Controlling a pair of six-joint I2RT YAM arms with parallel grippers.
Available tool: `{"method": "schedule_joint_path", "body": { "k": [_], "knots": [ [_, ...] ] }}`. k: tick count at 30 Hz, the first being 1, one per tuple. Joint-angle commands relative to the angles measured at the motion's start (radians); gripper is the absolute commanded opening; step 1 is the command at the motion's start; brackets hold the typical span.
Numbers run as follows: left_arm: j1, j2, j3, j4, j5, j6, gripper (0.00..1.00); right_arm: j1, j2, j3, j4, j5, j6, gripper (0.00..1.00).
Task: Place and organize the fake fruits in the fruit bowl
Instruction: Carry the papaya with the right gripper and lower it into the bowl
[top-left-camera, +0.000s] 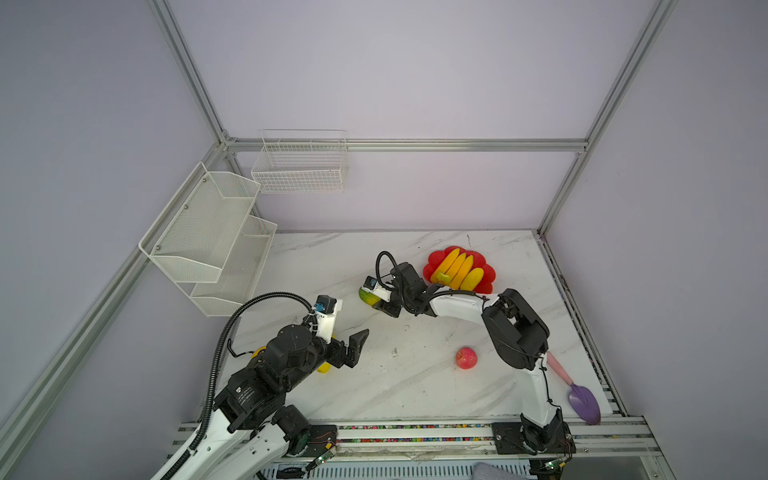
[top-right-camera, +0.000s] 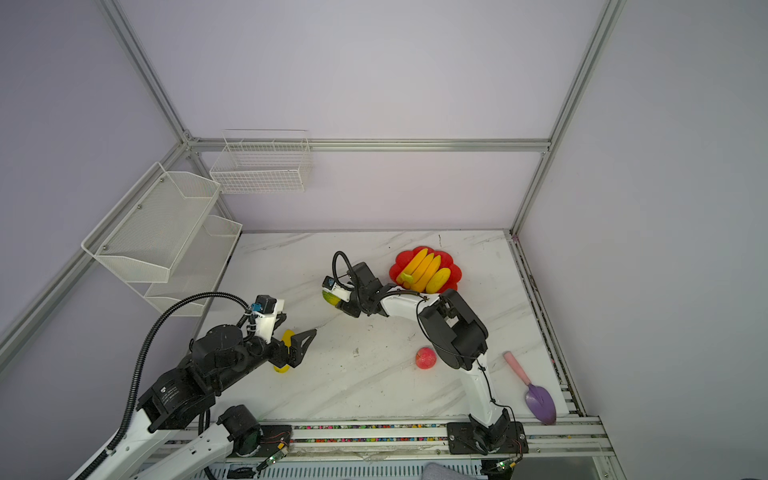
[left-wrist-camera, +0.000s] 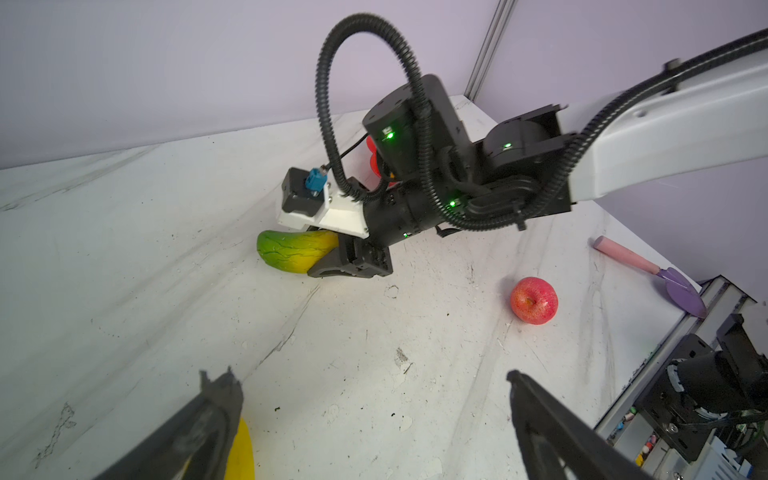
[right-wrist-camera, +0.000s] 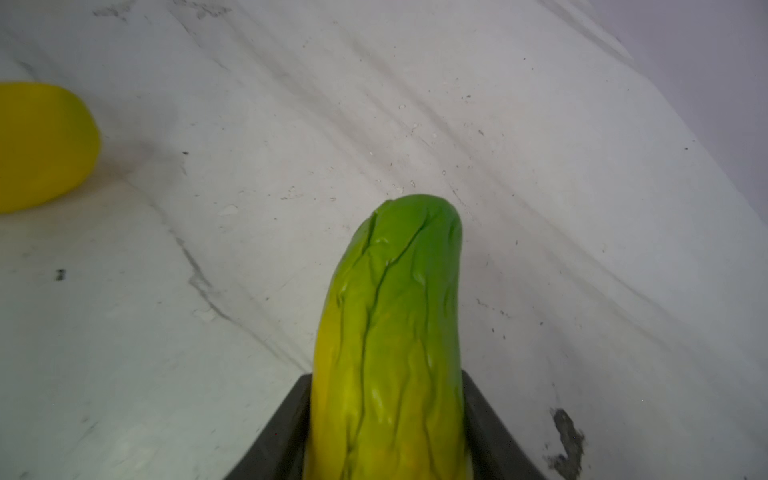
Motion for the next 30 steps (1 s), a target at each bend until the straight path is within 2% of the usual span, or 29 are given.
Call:
{"method": "schedule_joint_path", "body": {
  "k": [1,6,9,13,16,21,30],
  "knots": [
    [0.000,0.002,0.030,0.055,0.010,0.024,1.00,0.005,-0.164,-0.066,0.095,0.055,0.175,0.43],
    [0.000,0.053,0.054,0.114,0.051,0.068,1.00,-0.019,-0.372,-0.176,0.026,0.307,0.450,0.43],
    [0.001,0.131,0.076,0.171,0.090,0.101,1.00,-0.093,-0.519,-0.274,0.003,0.354,0.609,0.43],
    [0.002,0.255,0.111,0.253,0.165,0.121,1.00,-0.291,-0.685,-0.385,-0.086,0.376,0.818,0.43],
    [0.000,0.327,0.128,0.317,0.216,0.119,1.00,-0.440,-0.731,-0.438,-0.136,0.335,0.866,0.43],
    [-0.001,0.409,0.149,0.381,0.280,0.090,1.00,-0.576,-0.690,-0.454,-0.158,0.210,0.911,0.42],
    [-0.002,0.441,0.128,0.422,0.307,0.076,1.00,-0.618,-0.555,-0.431,-0.145,0.207,0.947,0.43]
  ]
}}
